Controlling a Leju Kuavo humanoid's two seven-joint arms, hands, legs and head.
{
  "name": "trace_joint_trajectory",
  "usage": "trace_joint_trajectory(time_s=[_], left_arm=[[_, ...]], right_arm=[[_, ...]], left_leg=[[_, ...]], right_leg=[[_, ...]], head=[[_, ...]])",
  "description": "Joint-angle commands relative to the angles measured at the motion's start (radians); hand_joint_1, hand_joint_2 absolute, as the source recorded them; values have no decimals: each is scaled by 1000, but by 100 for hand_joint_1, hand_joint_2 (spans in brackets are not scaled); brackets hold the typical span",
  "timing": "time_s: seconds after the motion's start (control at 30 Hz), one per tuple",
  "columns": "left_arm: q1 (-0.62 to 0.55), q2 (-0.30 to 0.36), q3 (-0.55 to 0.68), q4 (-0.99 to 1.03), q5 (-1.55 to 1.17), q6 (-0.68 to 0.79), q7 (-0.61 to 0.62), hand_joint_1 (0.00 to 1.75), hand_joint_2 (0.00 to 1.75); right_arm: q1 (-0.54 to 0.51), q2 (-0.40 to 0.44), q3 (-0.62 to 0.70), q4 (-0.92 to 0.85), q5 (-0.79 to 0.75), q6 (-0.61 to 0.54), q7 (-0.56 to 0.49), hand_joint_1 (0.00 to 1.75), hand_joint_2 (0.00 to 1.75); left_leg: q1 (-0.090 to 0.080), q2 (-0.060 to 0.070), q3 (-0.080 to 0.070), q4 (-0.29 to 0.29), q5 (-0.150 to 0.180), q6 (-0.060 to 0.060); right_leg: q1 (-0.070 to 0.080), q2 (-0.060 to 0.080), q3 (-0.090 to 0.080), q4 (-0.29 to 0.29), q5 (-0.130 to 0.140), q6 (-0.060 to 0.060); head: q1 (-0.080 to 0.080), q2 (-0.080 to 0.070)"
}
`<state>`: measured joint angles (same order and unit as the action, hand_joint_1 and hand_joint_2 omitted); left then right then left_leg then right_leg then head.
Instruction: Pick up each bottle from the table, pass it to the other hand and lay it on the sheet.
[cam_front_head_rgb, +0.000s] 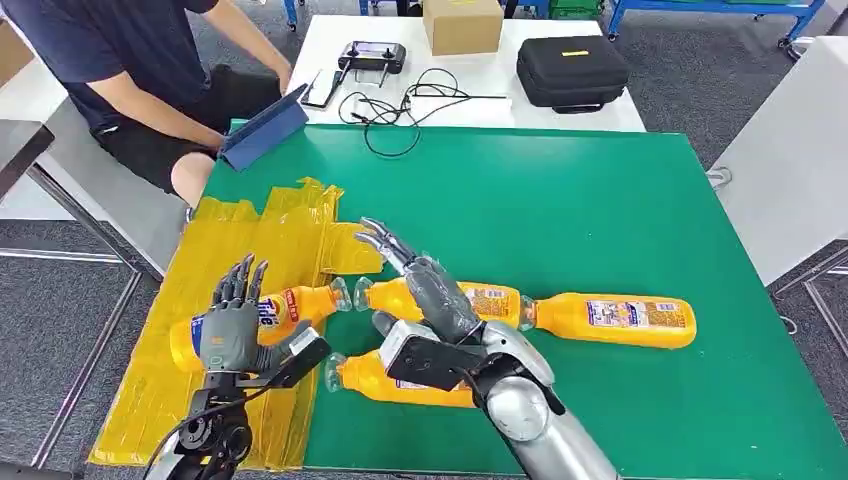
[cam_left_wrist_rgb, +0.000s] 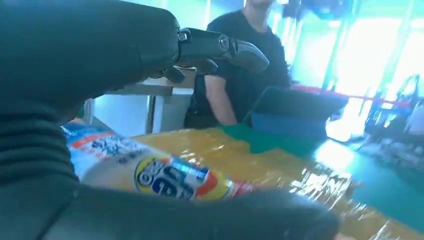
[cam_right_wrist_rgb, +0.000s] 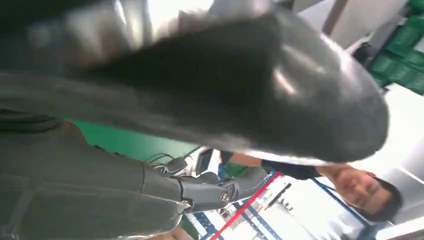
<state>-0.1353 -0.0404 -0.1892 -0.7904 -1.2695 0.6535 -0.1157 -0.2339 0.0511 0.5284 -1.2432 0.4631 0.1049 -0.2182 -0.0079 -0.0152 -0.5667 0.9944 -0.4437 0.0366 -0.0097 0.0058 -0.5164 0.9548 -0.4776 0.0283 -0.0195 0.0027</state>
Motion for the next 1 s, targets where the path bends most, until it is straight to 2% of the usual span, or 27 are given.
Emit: trace_joint_trajectory(time_s=[0.03,0.07,0.23,0.33,0.4,0.53,0.7,1.0], left_arm=[[-5,24,43,-122,347,4,-233,0,0],[22,25,64,-207,472,2,-302,0,0],[34,32,58,-240,479,-10,-294,0,0],[84,31,102,-418,730,-16,-406,0,0],[135,35,138,-583,835,-56,-423,0,0],[188,28,217,-740,1071,-173,-447,0,0],[251,22,332,-814,1244,-229,-503,0,0],[280,-7,365,-798,1239,-241,-548,0,0]], right_arm=[[29,-90,60,72,51,-43,42,0,0],[49,-110,73,77,82,-66,64,0,175],[56,-114,78,80,83,-77,58,0,175],[118,-147,83,60,147,-124,125,0,175],[190,-171,73,40,209,-174,165,0,175],[261,-212,90,64,244,-207,224,0,175],[270,-224,103,106,276,-256,273,0,175],[217,-207,135,236,305,-259,299,0,175]], left_leg=[[1,-1,1,-1,0,-1],[2,-1,3,-1,-1,-2],[1,1,1,-1,-1,-1],[1,0,1,0,-1,-1],[2,-1,1,0,-1,-2],[2,-1,2,0,-2,-2],[2,4,2,-1,-3,-2],[1,3,1,-1,-2,-2]], right_leg=[[1,-2,3,-2,0,0],[2,-3,5,-3,-1,-1],[1,0,2,-2,0,0],[1,-1,2,-1,0,0],[2,-2,3,-2,-1,-1],[2,-2,3,-2,-2,-1],[2,3,2,-2,-1,-1],[1,2,1,-2,0,-1]], head=[[0,0],[0,0],[0,0],[0,0],[0,0],[0,0],[0,0],[0,0]])
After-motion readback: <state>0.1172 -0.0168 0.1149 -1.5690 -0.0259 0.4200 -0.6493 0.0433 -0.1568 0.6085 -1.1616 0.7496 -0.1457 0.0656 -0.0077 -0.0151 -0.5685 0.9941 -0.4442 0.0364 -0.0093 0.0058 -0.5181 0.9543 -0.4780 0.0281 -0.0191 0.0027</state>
